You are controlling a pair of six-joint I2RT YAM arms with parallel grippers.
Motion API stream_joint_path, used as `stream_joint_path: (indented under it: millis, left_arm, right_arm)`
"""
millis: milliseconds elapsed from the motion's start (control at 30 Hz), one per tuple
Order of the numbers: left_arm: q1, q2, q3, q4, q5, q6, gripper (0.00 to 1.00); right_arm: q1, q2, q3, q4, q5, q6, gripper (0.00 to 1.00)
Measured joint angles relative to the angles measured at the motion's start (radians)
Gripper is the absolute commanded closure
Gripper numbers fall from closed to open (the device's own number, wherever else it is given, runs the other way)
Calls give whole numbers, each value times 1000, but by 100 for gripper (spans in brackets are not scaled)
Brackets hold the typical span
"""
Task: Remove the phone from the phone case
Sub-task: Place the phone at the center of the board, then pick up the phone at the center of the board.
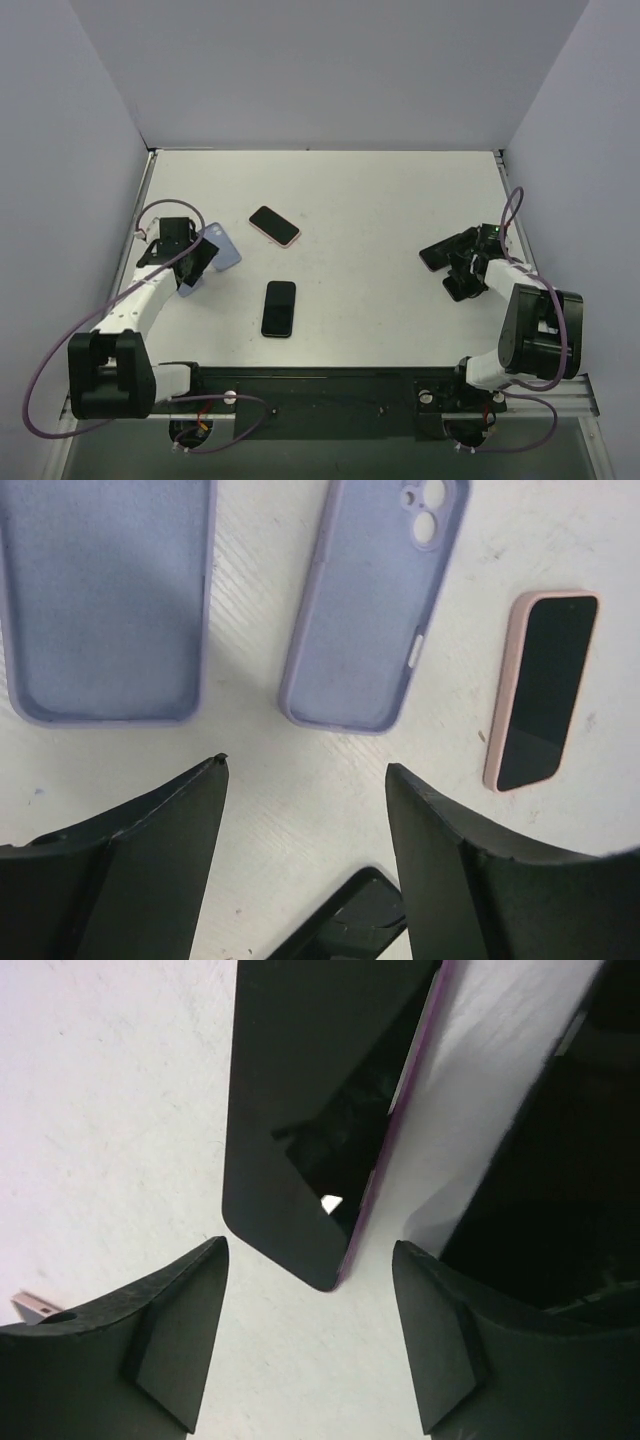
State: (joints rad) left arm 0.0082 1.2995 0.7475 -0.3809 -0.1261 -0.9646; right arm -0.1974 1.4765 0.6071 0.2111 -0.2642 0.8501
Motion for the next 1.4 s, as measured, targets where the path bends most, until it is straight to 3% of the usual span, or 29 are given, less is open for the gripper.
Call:
stream_joint_path:
  millis: [67,100,133,167,300,367,500,633,800,1133,1400]
  left_arm:
    - [-36,-68,1,-34,-25,15,26]
    - [-74,-103,1,-48,-39,26,25]
    - [-127,-137,0,-56,-51,34,24]
    - [-188,-168,-3,-58,-61,43,17]
    - [-438,-238,-52,-24,-77,89,15]
    - [-482,-223,-75,-13,-68,105,14]
    - [-472,-90,-35,-13,-82,108,14]
    - [-450,147,177,-26,-81,84,13]
    - [-431,382,451,-61,-99,10,12]
    - [-414,903,1162,-499,-162,-160,9]
    - [-414,1016,1224,-663,-186,-248,8]
  right_arm:
    - [3,-34,23,-77,42,-31,36]
    - [5,-67,31,-123,68,-45,24]
    - [14,-107,33,-163,93,-61,18]
    - [22,-156,33,-201,122,-74,18]
    - [168,-347,35,-292,198,-144,16]
    - [286,-417,40,-309,209,-174,16]
    - [471,-440,51,-334,219,-201,16]
    - [586,-429,51,-358,244,-200,16]
    - [633,-392,50,-358,262,-197,16]
    - [645,-382,51,-357,285,-201,16]
    - [645,-423,26,-346,291,-206,16]
